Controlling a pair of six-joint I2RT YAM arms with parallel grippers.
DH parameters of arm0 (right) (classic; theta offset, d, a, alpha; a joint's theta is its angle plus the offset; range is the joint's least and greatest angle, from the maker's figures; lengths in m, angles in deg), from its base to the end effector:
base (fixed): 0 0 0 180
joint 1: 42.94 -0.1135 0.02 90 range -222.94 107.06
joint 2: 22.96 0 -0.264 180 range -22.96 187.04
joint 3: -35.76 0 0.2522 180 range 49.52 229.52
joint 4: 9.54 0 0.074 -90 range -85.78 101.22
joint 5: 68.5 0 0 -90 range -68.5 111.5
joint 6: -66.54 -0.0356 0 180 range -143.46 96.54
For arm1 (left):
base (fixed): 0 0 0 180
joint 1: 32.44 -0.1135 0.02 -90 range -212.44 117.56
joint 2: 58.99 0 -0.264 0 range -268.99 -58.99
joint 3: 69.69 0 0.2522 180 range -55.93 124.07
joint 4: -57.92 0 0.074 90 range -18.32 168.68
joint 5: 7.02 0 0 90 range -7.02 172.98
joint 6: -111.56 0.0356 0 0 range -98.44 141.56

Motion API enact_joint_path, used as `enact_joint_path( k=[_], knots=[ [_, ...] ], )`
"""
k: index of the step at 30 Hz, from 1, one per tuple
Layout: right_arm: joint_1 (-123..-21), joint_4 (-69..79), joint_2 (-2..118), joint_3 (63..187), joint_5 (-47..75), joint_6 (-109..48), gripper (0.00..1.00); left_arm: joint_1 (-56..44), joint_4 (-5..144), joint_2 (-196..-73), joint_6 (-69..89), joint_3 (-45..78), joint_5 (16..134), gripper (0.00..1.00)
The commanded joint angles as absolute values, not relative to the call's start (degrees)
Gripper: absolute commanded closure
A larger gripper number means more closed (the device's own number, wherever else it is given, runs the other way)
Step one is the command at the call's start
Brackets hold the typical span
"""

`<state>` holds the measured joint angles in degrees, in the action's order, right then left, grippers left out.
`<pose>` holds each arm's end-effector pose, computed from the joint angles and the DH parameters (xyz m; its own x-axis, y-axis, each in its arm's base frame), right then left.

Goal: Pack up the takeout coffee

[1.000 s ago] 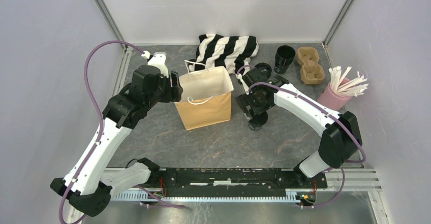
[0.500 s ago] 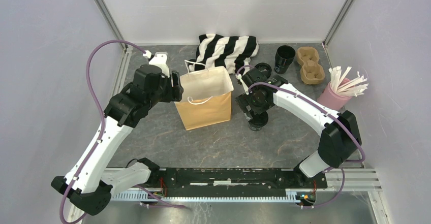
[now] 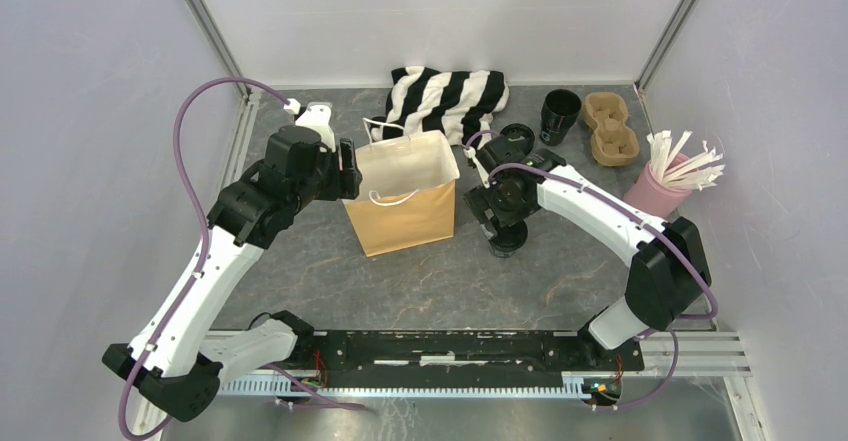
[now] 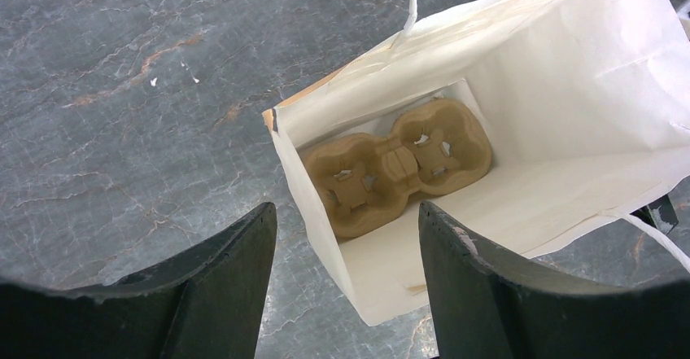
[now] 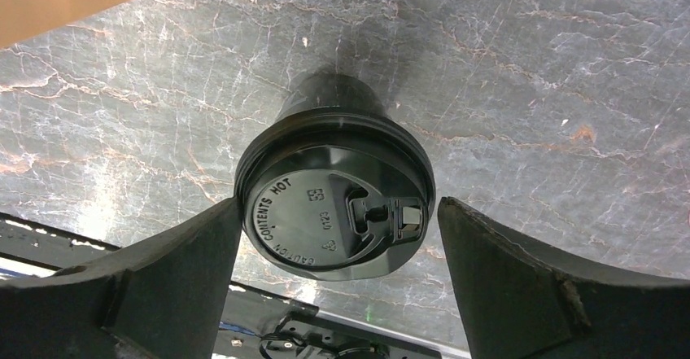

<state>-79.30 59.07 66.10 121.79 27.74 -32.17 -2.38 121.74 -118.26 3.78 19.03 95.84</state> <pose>0.2455 0.1759 0.2603 -0.8406 -0.4319 -0.3270 -0.4396 0.8966 -0.0543 0.1723 -0.0905 0.4031 -0.5658 -0.0165 -0.8244 0.1644 0.9775 -0.1324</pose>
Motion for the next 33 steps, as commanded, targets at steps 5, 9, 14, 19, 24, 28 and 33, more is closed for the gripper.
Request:
enact_joint_path(
  k=[5, 9, 14, 19, 24, 28, 33],
  knots=[
    [-79.19, 57.86, 66.6, 120.47, 26.77, -32.42, 0.03, -2.56, 120.72, -118.49, 4.74, 21.16, 94.8, 0.28],
    [-79.06, 57.73, 66.56, 120.2, 26.6, -32.37, 0.04, -2.55, 120.7, -118.62, 4.77, 21.13, 94.7, 0.28],
    [-78.9, 58.26, 66.75, 120.98, 27.62, -32.37, 0.07, -2.56, 120.69, -118.74, 4.77, 21.29, 94.68, 0.28],
    [-78.97, 60.15, 67.41, 123.69, 28.94, -31.61, 0.02, -2.56, 120.67, -118.9, 4.86, 21.24, 94.6, 0.28],
    [-78.89, 61.7, 67.9, 125.37, 29.41, -31.49, 0.02, -2.56, 120.39, -119.11, 4.86, 21.08, 94.33, 0.28],
    [-78.91, 61.77, 67.84, 125.37, 29.03, -31.49, 0.02, -2.53, 120.36, -119.15, 4.83, 21.09, 94.22, 0.28],
    [-78.95, 61.09, 67.38, 125.75, 28.0, -31.59, 0.02, -2.54, 120.36, -119.11, 4.86, 21.11, 94.06, 0.29]
  ],
)
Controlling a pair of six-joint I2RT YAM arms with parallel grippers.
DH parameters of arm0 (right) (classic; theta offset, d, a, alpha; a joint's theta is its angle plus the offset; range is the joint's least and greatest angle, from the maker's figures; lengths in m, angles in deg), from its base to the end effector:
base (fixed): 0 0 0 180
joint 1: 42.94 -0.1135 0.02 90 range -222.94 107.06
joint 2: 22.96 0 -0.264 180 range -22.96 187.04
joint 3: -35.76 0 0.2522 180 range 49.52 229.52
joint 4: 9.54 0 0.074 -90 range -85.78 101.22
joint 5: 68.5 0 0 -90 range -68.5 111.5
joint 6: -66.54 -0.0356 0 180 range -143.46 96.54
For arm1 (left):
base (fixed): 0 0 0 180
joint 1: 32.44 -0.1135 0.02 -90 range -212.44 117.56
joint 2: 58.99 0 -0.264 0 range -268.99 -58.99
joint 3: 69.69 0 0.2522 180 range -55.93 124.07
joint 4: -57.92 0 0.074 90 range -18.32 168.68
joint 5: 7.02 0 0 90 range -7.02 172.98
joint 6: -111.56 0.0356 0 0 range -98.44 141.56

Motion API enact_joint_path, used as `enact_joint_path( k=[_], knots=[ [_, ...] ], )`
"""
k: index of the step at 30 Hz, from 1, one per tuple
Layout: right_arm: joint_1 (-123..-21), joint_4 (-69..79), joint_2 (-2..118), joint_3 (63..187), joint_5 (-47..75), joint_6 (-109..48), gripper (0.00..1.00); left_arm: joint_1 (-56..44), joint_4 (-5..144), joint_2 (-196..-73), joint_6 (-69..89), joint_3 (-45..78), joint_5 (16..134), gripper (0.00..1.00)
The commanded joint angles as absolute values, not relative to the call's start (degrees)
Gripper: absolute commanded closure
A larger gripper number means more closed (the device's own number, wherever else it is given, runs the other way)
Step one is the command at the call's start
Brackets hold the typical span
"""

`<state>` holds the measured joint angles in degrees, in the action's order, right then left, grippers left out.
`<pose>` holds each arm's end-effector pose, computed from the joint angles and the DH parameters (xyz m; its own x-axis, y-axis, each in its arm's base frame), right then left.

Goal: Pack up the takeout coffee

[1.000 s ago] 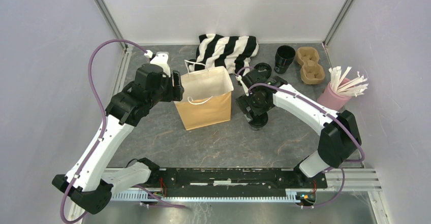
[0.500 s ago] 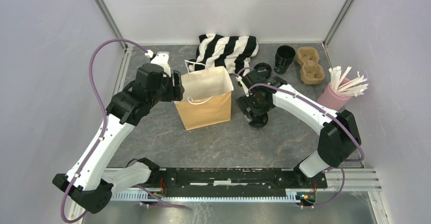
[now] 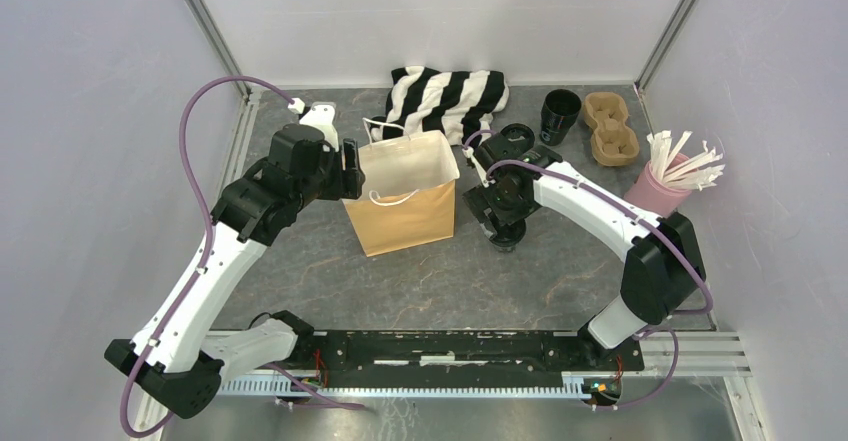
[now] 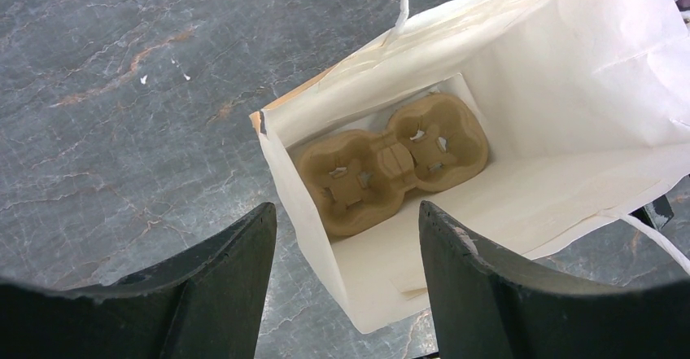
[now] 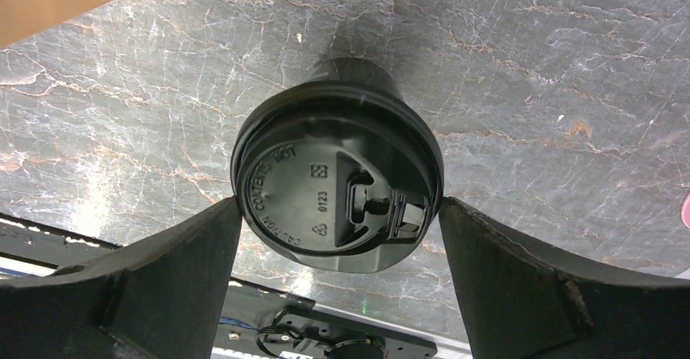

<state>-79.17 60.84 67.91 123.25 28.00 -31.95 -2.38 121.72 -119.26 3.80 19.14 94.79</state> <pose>0.2495 0.1778 0.2576 -0.8489 -0.4401 -0.2926 -0.4412 0.8950 -0.0662 0.1763 -0.0936 0.4005 -0.5810 -0.0087 -0.8138 0.1768 0.9747 -0.1367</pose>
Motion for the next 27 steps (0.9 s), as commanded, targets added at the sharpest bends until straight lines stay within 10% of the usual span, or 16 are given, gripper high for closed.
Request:
enact_joint_path(
  k=[1, 27],
  knots=[
    [-78.98, 61.2, 67.47, 125.89, 28.0, -31.55, 0.02, -2.51, 120.37, -119.09, 4.82, 21.07, 94.01, 0.29],
    [-77.69, 64.17, 69.2, 129.94, 29.25, -32.41, 0.02, -2.55, 120.21, -120.19, 5.07, 21.16, 93.57, 0.28]
  ],
)
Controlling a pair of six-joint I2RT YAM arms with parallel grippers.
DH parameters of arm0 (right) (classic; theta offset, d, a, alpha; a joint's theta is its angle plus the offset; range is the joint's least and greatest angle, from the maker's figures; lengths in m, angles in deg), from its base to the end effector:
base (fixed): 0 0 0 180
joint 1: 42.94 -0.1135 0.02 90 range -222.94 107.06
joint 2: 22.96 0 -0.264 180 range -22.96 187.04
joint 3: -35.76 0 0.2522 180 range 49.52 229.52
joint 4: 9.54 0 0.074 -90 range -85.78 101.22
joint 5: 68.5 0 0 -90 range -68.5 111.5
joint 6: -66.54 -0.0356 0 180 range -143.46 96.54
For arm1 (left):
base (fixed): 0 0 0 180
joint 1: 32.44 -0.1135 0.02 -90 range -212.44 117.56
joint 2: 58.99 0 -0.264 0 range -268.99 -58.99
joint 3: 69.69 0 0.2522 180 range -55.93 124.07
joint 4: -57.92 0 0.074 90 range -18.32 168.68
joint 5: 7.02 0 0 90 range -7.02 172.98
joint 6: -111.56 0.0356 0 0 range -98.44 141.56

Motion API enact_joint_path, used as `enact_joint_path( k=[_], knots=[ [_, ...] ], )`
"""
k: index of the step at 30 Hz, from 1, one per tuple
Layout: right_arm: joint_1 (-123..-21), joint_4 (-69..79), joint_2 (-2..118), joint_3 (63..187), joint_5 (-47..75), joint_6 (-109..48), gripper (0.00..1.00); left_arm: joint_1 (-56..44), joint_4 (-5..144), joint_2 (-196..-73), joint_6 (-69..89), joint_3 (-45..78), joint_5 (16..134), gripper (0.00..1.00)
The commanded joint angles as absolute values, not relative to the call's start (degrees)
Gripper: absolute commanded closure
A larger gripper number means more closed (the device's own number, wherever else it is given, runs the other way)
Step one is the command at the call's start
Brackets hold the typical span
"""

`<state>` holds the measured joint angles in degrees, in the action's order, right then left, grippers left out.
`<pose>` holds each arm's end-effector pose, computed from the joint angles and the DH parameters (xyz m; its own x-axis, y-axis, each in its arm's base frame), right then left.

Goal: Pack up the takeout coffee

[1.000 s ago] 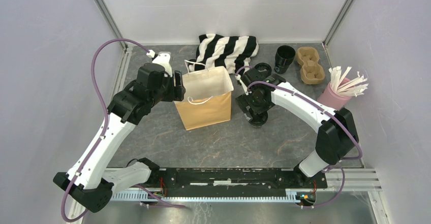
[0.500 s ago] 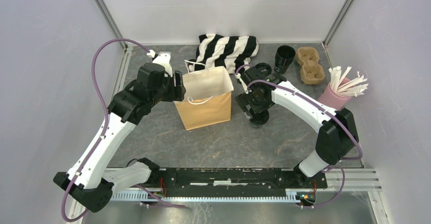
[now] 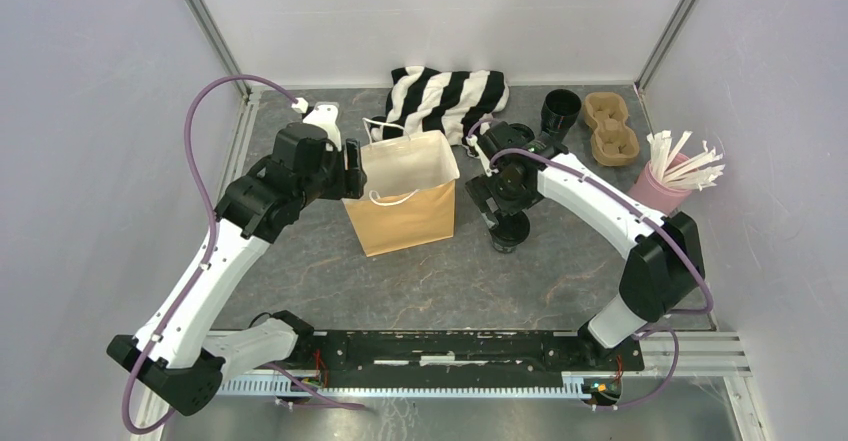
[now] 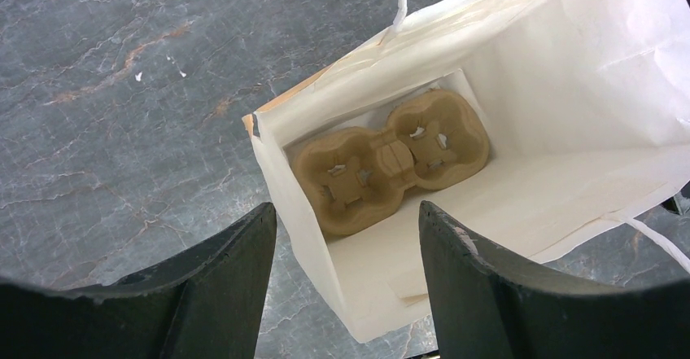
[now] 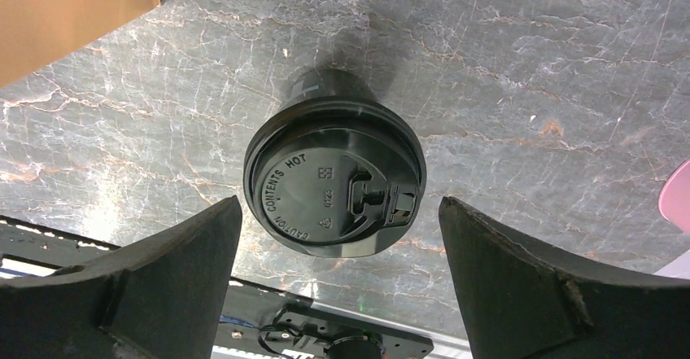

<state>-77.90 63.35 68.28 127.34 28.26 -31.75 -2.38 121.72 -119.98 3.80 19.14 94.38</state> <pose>0.2570 0.1746 0.2746 -0.8515 -0.4207 -0.3129 -0.4217 0.9042 -0.0679 0.1793 -0.0957 0.3982 -0.5916 -0.0031 -0.8063 0.1807 0.9740 -0.1364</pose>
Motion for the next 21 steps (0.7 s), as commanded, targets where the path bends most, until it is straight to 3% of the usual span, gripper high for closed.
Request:
enact_joint_path(
  k=[1, 21],
  knots=[
    [-77.68, 64.23, 69.24, 129.77, 29.32, -32.48, 0.02, -2.56, 120.14, -120.17, 5.12, 21.23, 93.57, 0.28],
    [-76.99, 63.15, 69.9, 126.42, 27.61, -33.4, 0.03, -2.5, 120.15, -120.87, 6.66, 21.6, 93.79, 0.28]
  ],
)
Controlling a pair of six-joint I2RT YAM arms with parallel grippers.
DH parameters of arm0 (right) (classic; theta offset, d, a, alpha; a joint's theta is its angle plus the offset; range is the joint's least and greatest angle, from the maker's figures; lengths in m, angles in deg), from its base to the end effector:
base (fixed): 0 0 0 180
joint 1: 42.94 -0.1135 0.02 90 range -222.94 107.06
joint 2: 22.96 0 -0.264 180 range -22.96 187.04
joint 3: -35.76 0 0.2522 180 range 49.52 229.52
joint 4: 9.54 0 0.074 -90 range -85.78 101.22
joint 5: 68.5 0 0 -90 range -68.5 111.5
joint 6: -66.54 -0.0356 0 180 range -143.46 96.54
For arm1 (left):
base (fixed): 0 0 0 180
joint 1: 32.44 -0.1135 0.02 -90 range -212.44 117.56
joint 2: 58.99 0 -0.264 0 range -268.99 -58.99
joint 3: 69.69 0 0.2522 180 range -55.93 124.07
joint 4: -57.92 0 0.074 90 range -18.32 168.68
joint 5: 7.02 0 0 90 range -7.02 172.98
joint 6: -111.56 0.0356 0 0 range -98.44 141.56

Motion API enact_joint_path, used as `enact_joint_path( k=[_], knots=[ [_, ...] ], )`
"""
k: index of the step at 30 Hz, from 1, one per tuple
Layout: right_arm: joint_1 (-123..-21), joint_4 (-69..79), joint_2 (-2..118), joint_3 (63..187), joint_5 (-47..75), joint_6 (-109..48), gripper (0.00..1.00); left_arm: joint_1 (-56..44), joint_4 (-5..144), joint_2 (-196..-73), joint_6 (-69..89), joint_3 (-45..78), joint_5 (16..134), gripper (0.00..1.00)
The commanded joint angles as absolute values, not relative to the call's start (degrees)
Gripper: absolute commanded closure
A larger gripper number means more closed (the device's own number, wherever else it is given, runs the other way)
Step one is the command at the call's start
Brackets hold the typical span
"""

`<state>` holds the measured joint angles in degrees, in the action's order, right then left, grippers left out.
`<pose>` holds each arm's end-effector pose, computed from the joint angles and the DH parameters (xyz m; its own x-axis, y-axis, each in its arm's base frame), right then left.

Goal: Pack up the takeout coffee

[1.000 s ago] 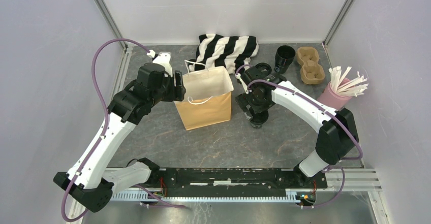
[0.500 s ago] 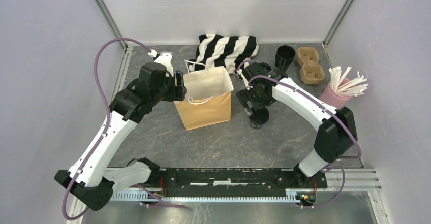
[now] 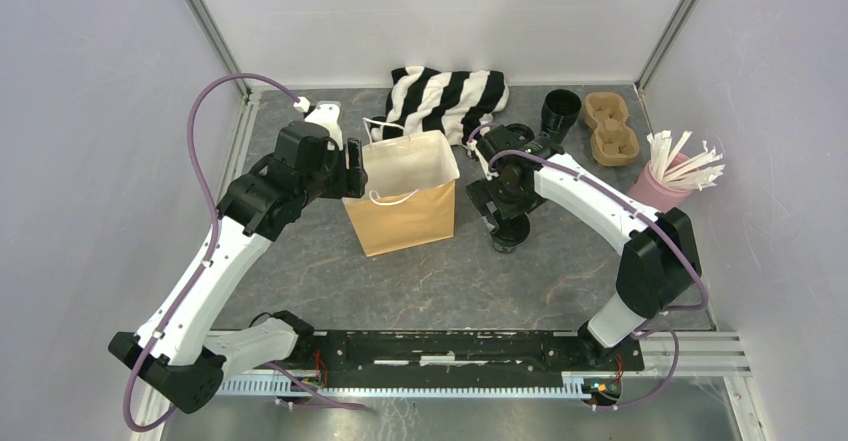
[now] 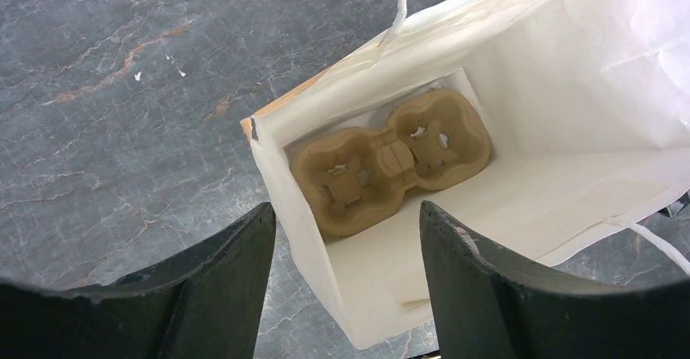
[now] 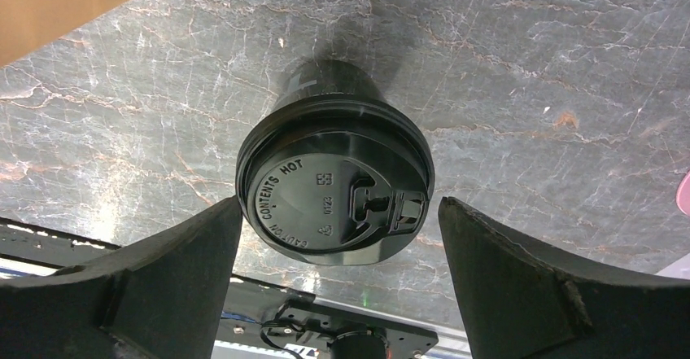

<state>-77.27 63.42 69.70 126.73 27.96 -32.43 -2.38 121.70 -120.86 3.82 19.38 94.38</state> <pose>0.2610 0.1734 0.2643 -0.8701 -0.4066 -0.2784 -0.4051 0.9119 -0.0659 0.1829 -0.0977 0.3967 -0.5990 0.0016 -0.8007 0.1797 0.9748 -0.1325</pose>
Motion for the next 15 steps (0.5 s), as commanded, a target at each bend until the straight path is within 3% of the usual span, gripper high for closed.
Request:
enact_joint_path(
  k=[1, 15],
  knots=[
    [-76.97, 63.09, 69.96, 126.47, 27.54, -33.39, 0.04, -2.54, 120.19, -120.91, 6.7, 21.61, 93.79, 0.28],
    [-77.0, 63.44, 70.91, 127.09, 27.92, -32.96, 0.06, -2.54, 120.19, -120.73, 6.88, 21.53, 94.14, 0.28]
  ],
)
